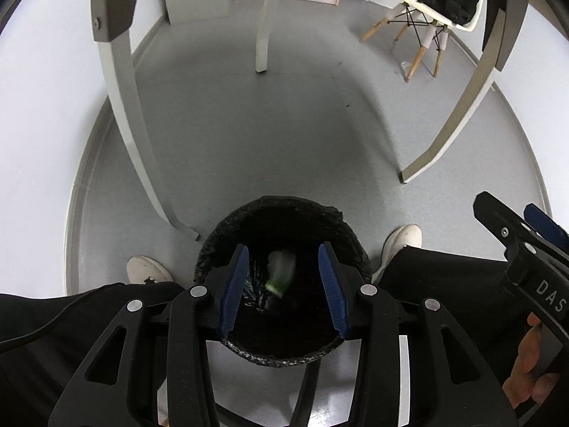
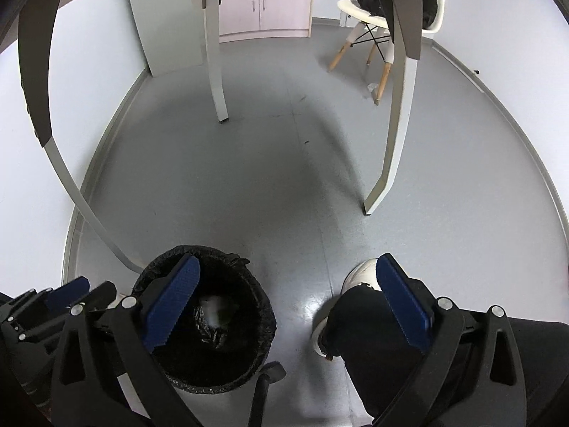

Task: Collect trash
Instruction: 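Open the right tool then the left tool to drop both items into the bin, then raise both tools back up toward the table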

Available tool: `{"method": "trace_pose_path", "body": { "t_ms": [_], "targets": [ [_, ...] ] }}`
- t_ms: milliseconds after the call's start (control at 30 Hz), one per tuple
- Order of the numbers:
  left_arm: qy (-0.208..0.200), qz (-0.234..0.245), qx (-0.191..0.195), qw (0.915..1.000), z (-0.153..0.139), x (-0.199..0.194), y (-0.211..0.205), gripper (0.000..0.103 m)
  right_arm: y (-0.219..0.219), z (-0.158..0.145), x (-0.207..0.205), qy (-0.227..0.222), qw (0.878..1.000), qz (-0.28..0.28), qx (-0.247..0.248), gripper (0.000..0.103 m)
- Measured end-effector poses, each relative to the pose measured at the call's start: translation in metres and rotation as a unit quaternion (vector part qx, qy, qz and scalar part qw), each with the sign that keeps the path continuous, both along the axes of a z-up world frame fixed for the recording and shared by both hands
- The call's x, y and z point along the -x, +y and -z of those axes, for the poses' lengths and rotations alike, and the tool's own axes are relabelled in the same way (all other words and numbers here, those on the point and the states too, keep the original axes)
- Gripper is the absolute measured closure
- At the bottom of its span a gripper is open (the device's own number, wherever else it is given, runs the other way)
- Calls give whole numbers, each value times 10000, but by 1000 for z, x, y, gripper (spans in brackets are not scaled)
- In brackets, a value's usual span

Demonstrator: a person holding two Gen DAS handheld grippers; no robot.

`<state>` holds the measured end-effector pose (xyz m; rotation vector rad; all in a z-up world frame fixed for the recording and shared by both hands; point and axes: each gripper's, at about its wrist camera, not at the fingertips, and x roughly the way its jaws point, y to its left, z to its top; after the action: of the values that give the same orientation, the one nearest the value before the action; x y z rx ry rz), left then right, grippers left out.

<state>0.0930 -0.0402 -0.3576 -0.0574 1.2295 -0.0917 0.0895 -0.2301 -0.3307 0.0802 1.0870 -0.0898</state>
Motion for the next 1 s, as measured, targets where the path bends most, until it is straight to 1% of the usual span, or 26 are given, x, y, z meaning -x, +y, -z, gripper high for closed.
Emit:
{"method": "trace_pose_path", "body": {
  "t_ms": [133, 167, 200, 233, 300, 333, 400, 500, 567, 700, 767, 933, 1000],
  "targets": [
    [0, 34, -31, 10000, 0, 1, 1, 62, 2, 2, 0, 45, 9999, -11, -101, 8],
    [-21, 19, -61, 10000, -1, -1, 0, 60, 4, 2, -1, 50, 9999, -40, -109, 8],
    [-31, -2, -88, 10000, -1, 0, 0, 55, 5, 2, -1, 53, 9999, -78, -96, 8],
    [-40, -17, -83, 10000, -2, 0, 1, 52, 6, 2, -1, 50, 9999, -108, -78, 8],
    [-85, -91, -103, 9999, -4, 0, 3, 38, 10, 1, -1, 51, 9998, -177, -38, 8],
    [-110, -128, -107, 9998, -5, 1, 5, 34, 12, 1, 0, 50, 9997, -218, -32, 8],
    [-203, -230, -110, 9995, -11, 3, 10, 22, 13, -1, 2, 49, 9997, -248, -36, 8],
    [-350, -322, -117, 9988, -20, 7, 15, 11, 13, -4, 6, 35, 9997, -245, -62, 8],
    [-448, -375, -95, 9982, -28, 11, 18, 7, 12, -8, 9, 15, 9997, -233, -123, 8],
    [-609, -465, -103, 9970, -41, 20, 25, 6, 10, -11, 16, 15, 9995, -121, -287, 8],
    [-668, -466, -109, 9966, -47, 24, 27, 6, 12, -14, 19, -10, 9995, -109, -294, 8],
    [-884, -509, -185, 9946, -66, 40, 32, 6, 16, -32, 33, -231, 9996, -89, -96, 8],
    [-953, -526, -188, 9939, -73, 46, 34, 6, 12, -44, 44, -386, 9991, 14, -148, 8]
  ]
}}
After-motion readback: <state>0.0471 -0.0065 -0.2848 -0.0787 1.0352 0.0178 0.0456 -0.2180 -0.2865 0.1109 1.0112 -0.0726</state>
